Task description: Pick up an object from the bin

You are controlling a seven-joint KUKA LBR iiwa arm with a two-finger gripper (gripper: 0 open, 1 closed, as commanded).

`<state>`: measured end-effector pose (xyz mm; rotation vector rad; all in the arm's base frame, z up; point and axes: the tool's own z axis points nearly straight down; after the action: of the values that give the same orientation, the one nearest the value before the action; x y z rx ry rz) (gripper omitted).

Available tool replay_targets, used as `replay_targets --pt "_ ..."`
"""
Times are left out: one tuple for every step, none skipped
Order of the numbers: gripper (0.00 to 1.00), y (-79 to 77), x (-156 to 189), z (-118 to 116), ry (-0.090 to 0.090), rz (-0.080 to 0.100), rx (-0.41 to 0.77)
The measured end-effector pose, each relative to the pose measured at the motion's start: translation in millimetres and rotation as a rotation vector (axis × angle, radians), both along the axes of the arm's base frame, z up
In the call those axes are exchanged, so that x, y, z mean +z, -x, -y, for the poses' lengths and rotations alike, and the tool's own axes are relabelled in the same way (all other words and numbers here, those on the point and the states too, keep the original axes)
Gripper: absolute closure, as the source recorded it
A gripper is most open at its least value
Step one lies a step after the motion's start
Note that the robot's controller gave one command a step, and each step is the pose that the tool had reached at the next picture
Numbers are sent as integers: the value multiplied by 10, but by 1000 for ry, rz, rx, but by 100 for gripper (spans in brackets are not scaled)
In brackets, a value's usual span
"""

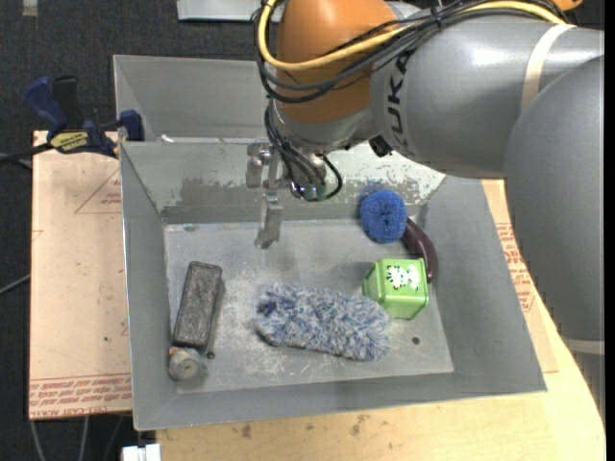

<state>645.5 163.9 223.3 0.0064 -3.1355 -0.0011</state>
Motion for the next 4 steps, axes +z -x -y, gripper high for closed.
replay_targets --pt "0 -12 56 8 -1 8 -3" --pt "0 65 -457 93 -2 13 35" --pt "0 354 -827 540 -2 6 228" --pt "0 381 -1058 699 0 8 232"
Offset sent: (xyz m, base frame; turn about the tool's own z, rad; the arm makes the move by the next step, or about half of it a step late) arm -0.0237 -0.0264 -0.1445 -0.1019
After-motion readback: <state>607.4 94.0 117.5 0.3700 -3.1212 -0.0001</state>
